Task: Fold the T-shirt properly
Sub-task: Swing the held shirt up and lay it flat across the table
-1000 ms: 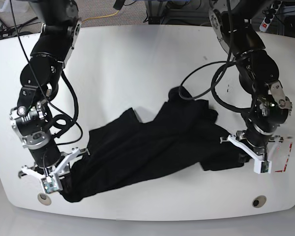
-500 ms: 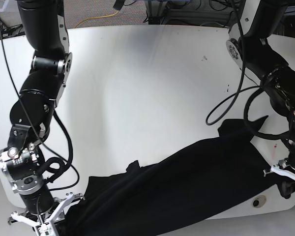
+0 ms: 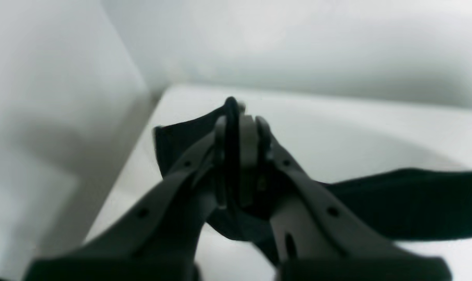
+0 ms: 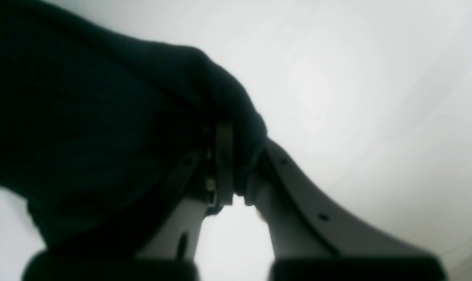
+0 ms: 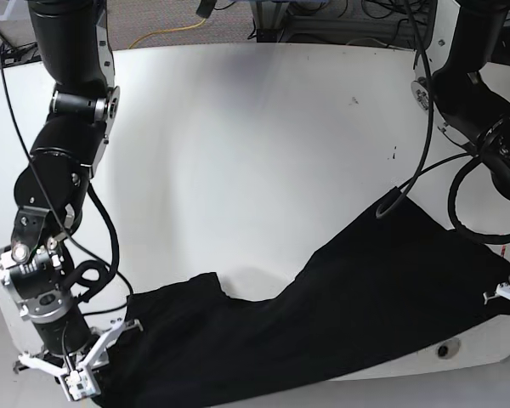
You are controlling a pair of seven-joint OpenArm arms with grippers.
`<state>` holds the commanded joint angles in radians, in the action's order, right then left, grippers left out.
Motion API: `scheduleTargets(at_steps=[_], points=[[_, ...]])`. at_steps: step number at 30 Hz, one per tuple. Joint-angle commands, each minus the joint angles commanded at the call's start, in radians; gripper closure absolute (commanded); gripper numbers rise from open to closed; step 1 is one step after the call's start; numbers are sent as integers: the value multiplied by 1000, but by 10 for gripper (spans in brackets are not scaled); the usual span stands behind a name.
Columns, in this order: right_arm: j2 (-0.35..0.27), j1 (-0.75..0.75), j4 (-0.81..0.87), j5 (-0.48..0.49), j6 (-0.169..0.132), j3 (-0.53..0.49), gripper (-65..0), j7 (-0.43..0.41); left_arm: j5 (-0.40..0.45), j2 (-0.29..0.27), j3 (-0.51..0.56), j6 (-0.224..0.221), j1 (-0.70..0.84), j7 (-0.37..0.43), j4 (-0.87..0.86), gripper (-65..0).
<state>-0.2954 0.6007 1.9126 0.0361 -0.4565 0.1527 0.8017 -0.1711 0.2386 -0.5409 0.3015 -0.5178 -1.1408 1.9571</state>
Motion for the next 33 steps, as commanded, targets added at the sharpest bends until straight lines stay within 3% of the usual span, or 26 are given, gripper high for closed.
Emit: scheduleTargets(at_steps=[7, 10, 16, 21, 33], points=[[8, -221, 78, 0, 0, 5, 0, 0, -3, -6, 5, 5, 170, -2, 34, 0], [11, -330, 95, 0, 2, 41, 0, -6, -5, -34, 2, 6, 249, 0, 35, 0], [107, -497, 97, 0, -2, 147, 0, -2, -3, -71, 0, 6, 420, 5, 35, 0], [167, -626, 97, 0, -2, 152, 0, -3, -3, -117, 2, 6, 552, 5, 32, 0], [284, -850, 95, 0, -2, 155, 0, -2, -3, -130, -2, 6, 790, 18, 31, 0]])
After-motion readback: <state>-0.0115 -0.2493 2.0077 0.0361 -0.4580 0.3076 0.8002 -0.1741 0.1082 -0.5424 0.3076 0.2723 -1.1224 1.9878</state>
